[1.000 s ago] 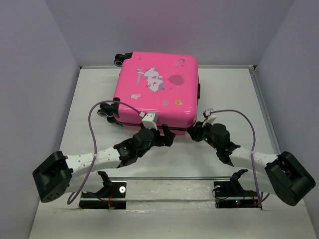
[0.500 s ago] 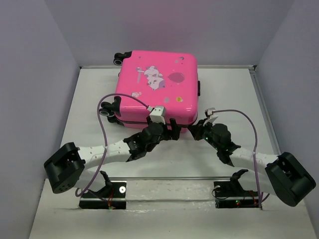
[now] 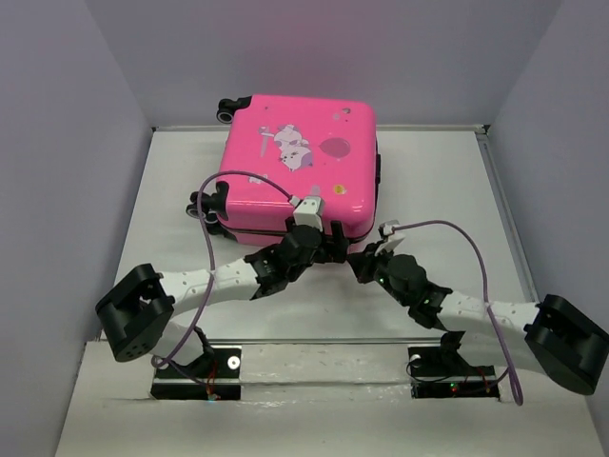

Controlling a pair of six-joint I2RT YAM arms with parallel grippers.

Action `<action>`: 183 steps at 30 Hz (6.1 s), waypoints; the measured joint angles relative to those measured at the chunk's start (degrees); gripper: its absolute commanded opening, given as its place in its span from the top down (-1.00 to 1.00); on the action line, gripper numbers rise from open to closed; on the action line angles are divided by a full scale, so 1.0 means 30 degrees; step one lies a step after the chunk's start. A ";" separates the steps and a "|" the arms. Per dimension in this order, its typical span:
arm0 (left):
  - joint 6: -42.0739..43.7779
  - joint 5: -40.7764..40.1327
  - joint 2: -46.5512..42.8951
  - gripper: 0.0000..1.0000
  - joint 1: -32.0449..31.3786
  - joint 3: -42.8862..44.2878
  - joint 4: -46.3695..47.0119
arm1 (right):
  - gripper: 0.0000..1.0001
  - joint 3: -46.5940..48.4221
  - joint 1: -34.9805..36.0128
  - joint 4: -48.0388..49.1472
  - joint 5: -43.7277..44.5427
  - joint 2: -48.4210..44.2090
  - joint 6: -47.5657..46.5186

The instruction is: Pack the luggage

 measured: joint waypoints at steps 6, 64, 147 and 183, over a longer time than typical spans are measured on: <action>0.0029 0.0284 0.0379 -0.96 0.0102 0.0976 -0.1443 | 0.86 0.1406 0.2069 0.1253 0.2521 0.2856 0.0889; -0.7184 1.3631 -0.1916 0.88 2.3423 -0.0459 0.0969 | 0.86 0.2135 0.2812 -0.1122 0.0539 0.1770 -0.0066; -0.1399 0.2681 -1.2801 0.88 0.1596 -0.6237 -0.2200 | -1.00 3.0053 -1.2633 -1.3464 -1.5067 1.8629 -0.1290; -0.1137 0.7213 -1.2371 -0.98 0.0765 -0.3701 -0.5187 | 0.08 0.1770 -0.8837 -0.9304 -1.4003 -0.4204 0.0714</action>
